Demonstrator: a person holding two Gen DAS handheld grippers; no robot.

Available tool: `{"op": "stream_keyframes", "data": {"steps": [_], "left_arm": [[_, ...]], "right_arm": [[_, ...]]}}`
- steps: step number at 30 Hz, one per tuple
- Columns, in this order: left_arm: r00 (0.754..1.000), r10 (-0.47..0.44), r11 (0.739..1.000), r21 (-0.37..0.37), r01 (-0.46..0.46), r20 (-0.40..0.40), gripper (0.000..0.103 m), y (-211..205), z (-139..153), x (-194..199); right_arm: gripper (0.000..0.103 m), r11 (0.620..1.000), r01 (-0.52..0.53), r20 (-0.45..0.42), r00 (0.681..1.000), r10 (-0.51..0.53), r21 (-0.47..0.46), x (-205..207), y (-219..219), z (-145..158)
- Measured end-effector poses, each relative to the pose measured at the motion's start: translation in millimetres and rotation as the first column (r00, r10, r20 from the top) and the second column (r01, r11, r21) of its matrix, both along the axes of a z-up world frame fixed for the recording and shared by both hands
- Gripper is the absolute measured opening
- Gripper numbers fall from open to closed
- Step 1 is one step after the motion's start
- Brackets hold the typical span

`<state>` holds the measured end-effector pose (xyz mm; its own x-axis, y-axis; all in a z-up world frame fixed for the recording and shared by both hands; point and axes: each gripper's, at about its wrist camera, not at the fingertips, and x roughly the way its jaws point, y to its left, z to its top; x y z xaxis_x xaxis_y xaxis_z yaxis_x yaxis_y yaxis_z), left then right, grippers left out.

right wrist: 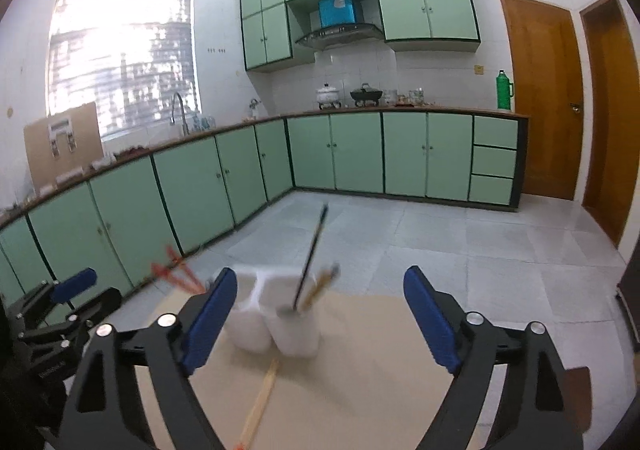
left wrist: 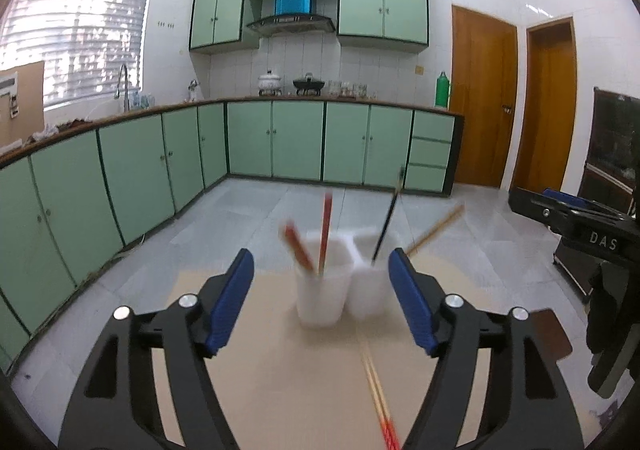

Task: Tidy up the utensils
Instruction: 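Withdraw both open tools back toward the last two chopsticks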

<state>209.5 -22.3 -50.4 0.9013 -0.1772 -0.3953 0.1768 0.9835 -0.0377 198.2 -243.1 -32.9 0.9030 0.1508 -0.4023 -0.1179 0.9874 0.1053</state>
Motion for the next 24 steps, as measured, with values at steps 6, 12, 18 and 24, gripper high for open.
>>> {"op": "stream_keyframes", "data": {"steps": [6,12,18,24], "left_arm": [[0.995,0.026,1.000,0.005,-0.026,-0.093,0.074,14,-50,-31],[0.981,0.053,0.998,0.052,-0.044,-0.188,0.074,24,-94,-49],[0.958,0.070,0.995,0.092,-0.046,-0.279,0.074,29,-132,-64],[0.933,0.089,0.992,0.117,-0.051,-0.348,0.074,33,-153,-71]], "right_arm": [[0.088,1.000,0.023,-0.089,0.996,-0.025,-0.018,-37,13,-53],[0.088,0.999,0.044,-0.196,0.980,-0.045,-0.006,-59,25,-103],[0.088,0.999,0.032,-0.289,0.957,-0.032,-0.004,-72,42,-141],[0.077,1.000,-0.007,-0.361,0.932,0.006,-0.003,-78,61,-163]]}}
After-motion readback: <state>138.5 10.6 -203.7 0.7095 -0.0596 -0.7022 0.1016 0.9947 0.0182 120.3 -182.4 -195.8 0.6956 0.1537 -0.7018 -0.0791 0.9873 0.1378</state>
